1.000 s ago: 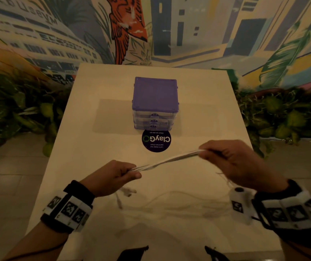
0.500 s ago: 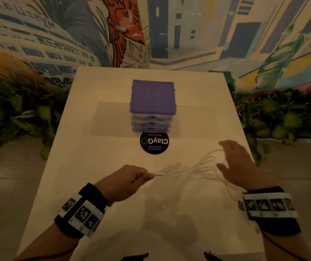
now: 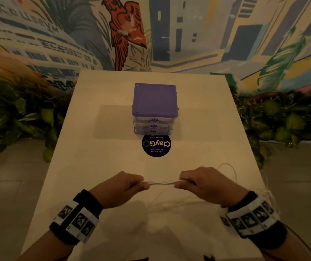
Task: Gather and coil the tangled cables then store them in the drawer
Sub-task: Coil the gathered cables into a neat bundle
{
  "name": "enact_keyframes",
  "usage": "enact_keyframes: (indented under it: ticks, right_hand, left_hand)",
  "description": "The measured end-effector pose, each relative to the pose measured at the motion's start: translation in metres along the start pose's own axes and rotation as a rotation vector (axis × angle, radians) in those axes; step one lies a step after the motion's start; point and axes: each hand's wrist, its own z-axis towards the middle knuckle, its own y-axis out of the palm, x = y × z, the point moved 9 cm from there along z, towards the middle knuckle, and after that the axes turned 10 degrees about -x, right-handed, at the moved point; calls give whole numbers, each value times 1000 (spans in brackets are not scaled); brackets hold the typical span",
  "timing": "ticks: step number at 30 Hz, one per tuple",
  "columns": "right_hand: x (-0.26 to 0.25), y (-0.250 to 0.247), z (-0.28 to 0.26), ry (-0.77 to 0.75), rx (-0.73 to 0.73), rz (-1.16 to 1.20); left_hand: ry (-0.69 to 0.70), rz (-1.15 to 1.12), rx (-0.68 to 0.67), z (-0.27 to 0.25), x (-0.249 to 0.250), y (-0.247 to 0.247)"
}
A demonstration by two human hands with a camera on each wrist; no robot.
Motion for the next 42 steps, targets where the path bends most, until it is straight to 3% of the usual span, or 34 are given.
enact_keyframes:
  ticks: [4, 10, 16, 21, 25, 28, 30, 32, 35, 38, 42]
  right_hand:
    - [-15, -34, -15, -45, -3, -35]
    - [-32, -58, -20, 31, -2, -267]
    - [-40, -72, -25, 55, 16, -272]
    - [-86, -80, -29, -123, -57, -242]
    - [-118, -111, -26, -349, 148, -222]
    - [-83, -134, -6, -312, 339, -41]
    - [-45, -135, 10, -239, 420, 193]
    - [-10, -125, 14, -174, 523, 402]
    - [15, -95, 11, -85, 605, 536]
    - [12, -64, 8, 3, 593, 577]
    - [-13, -33, 7, 33, 544, 366]
  left_hand:
    - [-2, 67, -48, 9, 3, 11]
    - [-133, 89, 84, 23, -2, -4]
    - [-126, 60, -36, 25, 5, 9]
    - [-79, -142, -107, 24, 16, 17]
    - [-105, -417, -254, 26, 42, 37]
    - [-26, -570, -416, 23, 77, 52]
    - [45, -754, -445, 15, 93, 50]
    - [201, -1007, -347, 8, 105, 27]
    - [295, -1397, 7, 8, 78, -18]
    - [136, -1336, 335, 10, 39, -38]
    - [29, -1250, 461, 18, 23, -35]
